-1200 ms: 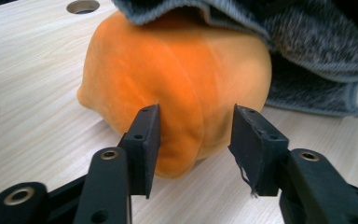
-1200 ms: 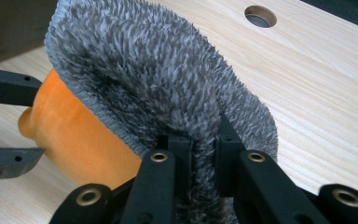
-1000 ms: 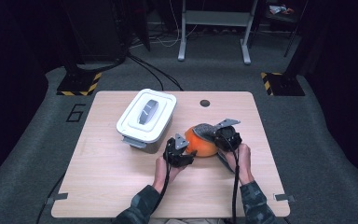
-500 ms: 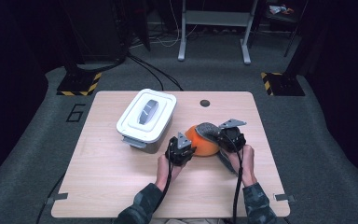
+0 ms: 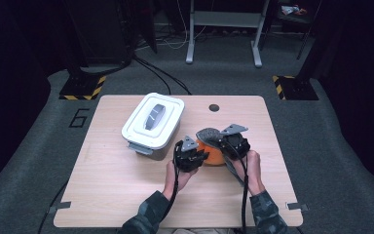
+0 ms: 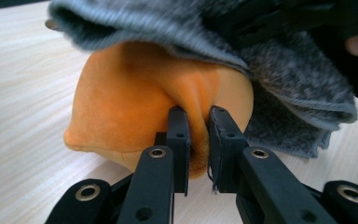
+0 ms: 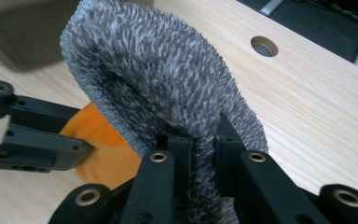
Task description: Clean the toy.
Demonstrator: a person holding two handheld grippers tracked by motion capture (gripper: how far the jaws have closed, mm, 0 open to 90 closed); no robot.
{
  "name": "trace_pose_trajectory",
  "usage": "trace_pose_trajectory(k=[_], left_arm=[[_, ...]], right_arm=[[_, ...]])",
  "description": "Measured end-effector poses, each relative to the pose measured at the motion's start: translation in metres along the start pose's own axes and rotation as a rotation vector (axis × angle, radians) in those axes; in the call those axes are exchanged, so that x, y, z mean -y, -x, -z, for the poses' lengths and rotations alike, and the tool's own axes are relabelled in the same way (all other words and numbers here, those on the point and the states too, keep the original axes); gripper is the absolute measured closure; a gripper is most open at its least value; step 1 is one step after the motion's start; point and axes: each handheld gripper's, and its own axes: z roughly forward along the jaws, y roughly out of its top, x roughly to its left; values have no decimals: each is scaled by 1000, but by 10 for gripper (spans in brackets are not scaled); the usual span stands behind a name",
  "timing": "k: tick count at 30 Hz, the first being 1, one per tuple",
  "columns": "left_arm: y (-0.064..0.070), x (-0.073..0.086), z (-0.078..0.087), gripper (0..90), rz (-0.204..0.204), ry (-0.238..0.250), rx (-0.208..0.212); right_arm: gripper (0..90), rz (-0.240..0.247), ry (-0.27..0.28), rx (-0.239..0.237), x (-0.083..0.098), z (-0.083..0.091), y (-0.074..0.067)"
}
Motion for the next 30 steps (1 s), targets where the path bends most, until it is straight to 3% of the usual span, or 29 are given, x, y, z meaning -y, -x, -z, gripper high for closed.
trace_pose_trajectory(k=[1, 6, 19, 25, 30], left_arm=[[-1, 0, -1, 798, 2, -3, 3], [-5, 2, -1, 795, 17, -10, -8], [-11, 5, -2, 794, 46, -7, -8], [-13, 7, -2, 794, 58, -10, -6], [-14, 8, -2, 794, 69, 3, -11]], right_arm=[[812, 22, -9, 2, 0, -2, 0], [814, 36, -34, 28, 2, -6, 0], [813, -63, -83, 51, 26, -15, 27], [813, -101, -130, 60, 40, -31, 40], [814, -130, -164, 37, 52, -46, 48]])
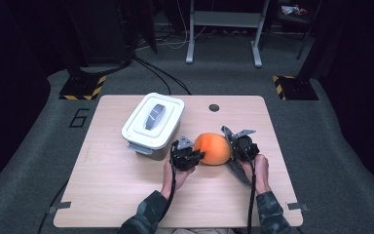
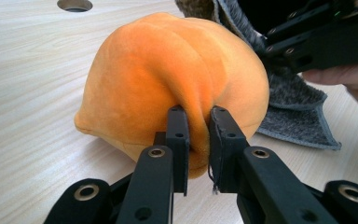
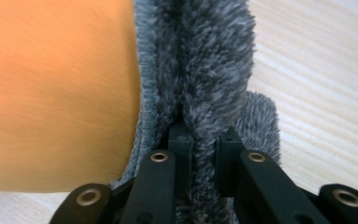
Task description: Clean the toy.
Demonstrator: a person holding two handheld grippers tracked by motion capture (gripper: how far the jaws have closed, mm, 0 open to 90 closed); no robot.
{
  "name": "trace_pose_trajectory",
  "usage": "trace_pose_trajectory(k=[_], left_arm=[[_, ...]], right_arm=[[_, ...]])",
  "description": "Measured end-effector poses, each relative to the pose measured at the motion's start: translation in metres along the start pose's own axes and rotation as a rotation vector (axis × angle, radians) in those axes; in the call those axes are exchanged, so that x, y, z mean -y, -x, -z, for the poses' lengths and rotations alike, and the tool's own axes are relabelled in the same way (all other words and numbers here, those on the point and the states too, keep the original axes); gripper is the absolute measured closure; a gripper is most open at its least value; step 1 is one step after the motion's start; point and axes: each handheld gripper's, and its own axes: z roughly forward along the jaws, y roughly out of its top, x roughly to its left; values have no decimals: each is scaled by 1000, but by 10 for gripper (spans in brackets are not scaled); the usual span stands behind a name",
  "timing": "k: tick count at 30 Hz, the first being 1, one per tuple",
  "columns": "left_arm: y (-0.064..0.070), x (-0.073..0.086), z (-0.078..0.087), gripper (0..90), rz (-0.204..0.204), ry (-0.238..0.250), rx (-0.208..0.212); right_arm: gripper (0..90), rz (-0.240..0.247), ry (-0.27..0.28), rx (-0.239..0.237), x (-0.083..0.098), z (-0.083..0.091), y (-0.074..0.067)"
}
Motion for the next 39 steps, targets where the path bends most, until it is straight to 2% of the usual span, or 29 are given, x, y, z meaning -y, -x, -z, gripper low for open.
trace_pose_trajectory(k=[3, 7, 10, 14, 20, 22, 23, 25, 31, 39], left_arm=[[0, -1, 1, 795, -6, 0, 0], [0, -1, 2, 794, -5, 3, -1], [2, -3, 2, 794, -10, 4, 2], [4, -4, 2, 793, -15, 1, 7], [5, -4, 2, 793, -17, -4, 9], [5, -4, 1, 793, -12, -4, 10], [5, -3, 1, 793, -6, -3, 13], [5, -4, 1, 793, -23, -6, 9], [4, -3, 1, 792, -11, -4, 13], [3, -2, 0, 793, 0, 0, 12]], right_arm=[[815, -14, 12, -9, 0, 4, 4], [816, -37, 86, -36, -7, 27, 3], [816, -2, 156, -59, -17, 48, -5], [815, 53, 199, -96, -28, 62, -22], [814, 111, 189, -111, -35, 54, -41], [815, 114, 175, -97, -35, 49, -44], [815, 122, 177, -93, -34, 48, -44], [815, 120, 164, -76, -33, 48, -43], [815, 108, 136, -39, -28, 46, -35], [815, 49, 96, -11, -16, 35, -19]])
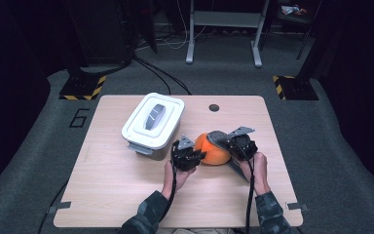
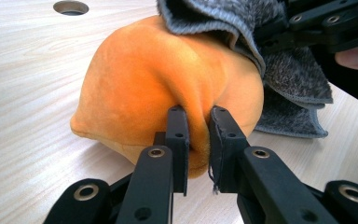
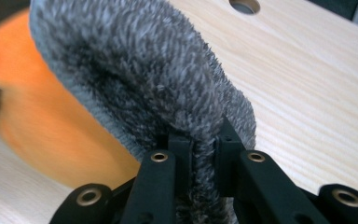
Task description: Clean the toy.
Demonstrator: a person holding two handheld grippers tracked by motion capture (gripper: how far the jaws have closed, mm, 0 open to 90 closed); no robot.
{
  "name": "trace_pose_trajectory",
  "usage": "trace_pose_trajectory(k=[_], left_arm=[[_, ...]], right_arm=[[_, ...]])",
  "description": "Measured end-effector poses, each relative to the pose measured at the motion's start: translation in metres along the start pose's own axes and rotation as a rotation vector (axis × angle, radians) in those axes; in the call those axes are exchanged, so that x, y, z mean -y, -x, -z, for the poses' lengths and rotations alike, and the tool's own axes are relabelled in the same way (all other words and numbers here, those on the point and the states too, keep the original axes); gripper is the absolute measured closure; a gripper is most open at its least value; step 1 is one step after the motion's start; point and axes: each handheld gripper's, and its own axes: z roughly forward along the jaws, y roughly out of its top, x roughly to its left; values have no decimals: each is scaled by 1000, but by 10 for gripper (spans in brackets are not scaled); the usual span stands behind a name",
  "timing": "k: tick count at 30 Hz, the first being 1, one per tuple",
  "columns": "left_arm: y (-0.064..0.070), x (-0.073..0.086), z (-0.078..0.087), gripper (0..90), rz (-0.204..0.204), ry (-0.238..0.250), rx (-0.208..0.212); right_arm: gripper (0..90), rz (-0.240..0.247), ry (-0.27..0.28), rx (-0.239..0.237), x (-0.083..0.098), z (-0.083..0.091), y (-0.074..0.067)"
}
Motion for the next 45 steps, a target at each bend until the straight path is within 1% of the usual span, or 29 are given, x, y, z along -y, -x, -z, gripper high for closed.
trace_pose_trajectory(k=[1, 2, 4, 6, 7, 9, 10, 11, 12, 14, 17, 18, 19, 21, 23, 24, 26, 28, 31, 33, 34, 36, 38, 40, 42, 43, 45], left_arm=[[0, 0, 0, 793, 1, 5, -3], [0, 0, 0, 792, 2, 5, -1], [-1, 1, 0, 793, 3, 7, -2], [-1, 1, 0, 793, -1, 3, -3], [-1, 1, 0, 793, -1, 4, -3], [-2, 2, 0, 793, -1, 4, -4], [-2, 2, 0, 792, 0, 5, -4], [-2, 2, 0, 793, -1, 5, -4], [-2, 1, 0, 792, 0, 7, -5], [-2, 1, 0, 793, 1, 8, -6], [-2, 1, 1, 793, 0, 6, -5], [-1, 1, 1, 793, -2, 5, -6], [-1, 1, 1, 792, -5, 6, -7], [0, 0, 0, 792, -5, 7, -7], [1, -1, 1, 792, -6, 2, 0], [1, -1, 1, 792, -10, 1, -1], [1, -1, 1, 792, -8, 1, 0], [0, 0, 1, 792, -6, 7, -6], [0, 0, 1, 792, -8, 0, -1], [0, 0, 0, 791, -8, 4, -2], [0, 0, 0, 792, -8, 4, -2], [0, 0, 0, 792, -12, -3, 5], [1, 0, 0, 792, -1, -1, 7], [0, 0, 0, 792, -1, 6, 0], [-1, 1, -1, 792, 6, 8, 0], [-1, 1, -1, 792, 6, 7, 0], [-2, 1, -1, 792, 5, 6, -1]], right_arm=[[815, -11, -7, 8, 2, -2, 2], [815, -6, -16, 13, 3, -4, 4], [814, -12, -32, 14, 7, -9, 9], [814, -28, -54, 19, 12, -15, 13], [814, -28, -63, 18, 14, -18, 14], [814, -48, -88, 10, 19, -26, 17], [814, -46, -96, 11, 21, -28, 19], [813, -52, -102, 4, 23, -31, 21], [813, -55, -96, 5, 24, -32, 21], [814, -55, -90, 5, 23, -27, 21], [813, -43, -51, 14, 16, -14, 19], [813, -47, -28, 13, 12, -6, 16], [813, -42, -16, 13, 9, -2, 14], [813, -2, 18, 6, 1, 8, 6], [813, 19, 40, 0, -5, 14, -1], [812, 45, 55, -11, -9, 16, -6], [811, 72, 63, -15, -14, 18, -14], [811, 95, 66, -20, -16, 18, -18], [812, 119, 44, -5, -18, 15, -22], [813, 105, 31, 6, -17, 13, -22], [813, 115, 34, 4, -16, 11, -20], [813, 101, 31, 1, -14, 10, -18], [813, 77, 23, 1, -12, 9, -14], [813, 68, 10, 13, -10, 7, -12], [813, 48, -5, 12, -6, 3, -7], [813, 45, -2, 18, -5, 1, -6], [813, 28, -13, 19, -1, -1, -2]])
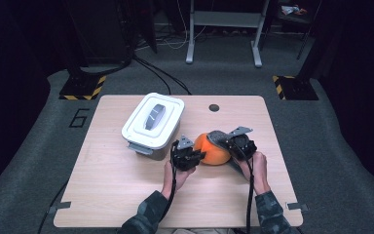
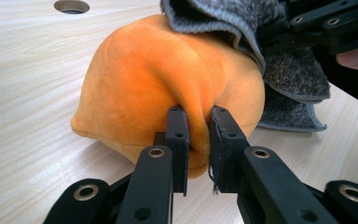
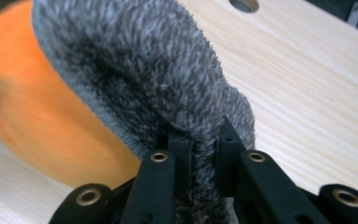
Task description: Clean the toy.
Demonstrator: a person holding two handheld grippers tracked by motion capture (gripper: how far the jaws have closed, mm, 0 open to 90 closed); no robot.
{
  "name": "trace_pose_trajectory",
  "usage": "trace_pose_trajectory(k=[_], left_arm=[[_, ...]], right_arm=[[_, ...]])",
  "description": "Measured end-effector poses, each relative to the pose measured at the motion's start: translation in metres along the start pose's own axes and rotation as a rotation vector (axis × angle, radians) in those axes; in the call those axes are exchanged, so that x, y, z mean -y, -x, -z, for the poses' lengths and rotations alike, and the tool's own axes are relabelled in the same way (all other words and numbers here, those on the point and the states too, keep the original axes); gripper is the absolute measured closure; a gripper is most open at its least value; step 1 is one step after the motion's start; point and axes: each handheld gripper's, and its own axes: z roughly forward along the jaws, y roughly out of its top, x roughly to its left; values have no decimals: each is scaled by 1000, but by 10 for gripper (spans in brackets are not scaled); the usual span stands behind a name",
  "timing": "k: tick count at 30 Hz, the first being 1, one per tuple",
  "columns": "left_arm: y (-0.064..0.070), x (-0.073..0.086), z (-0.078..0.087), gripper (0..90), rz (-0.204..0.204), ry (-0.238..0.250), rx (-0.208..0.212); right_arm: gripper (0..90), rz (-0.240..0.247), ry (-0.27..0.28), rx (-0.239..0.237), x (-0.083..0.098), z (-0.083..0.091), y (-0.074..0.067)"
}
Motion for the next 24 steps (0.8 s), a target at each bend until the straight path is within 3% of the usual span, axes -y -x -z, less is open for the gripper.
trace_pose_trajectory(k=[10, 15, 19, 24], left_arm=[[-3, 1, 1, 792, -2, -7, -4], [-4, 1, 1, 792, 7, 1, -15], [-5, 2, 2, 792, 14, 5, -23], [-5, 2, 2, 791, 10, 6, -31]], right_arm=[[813, -44, -65, 4, 16, -24, 16], [812, -67, -117, -26, 27, -39, 22], [812, -72, -95, -8, 25, -29, 25], [812, -75, 10, -2, 12, 6, 20]])
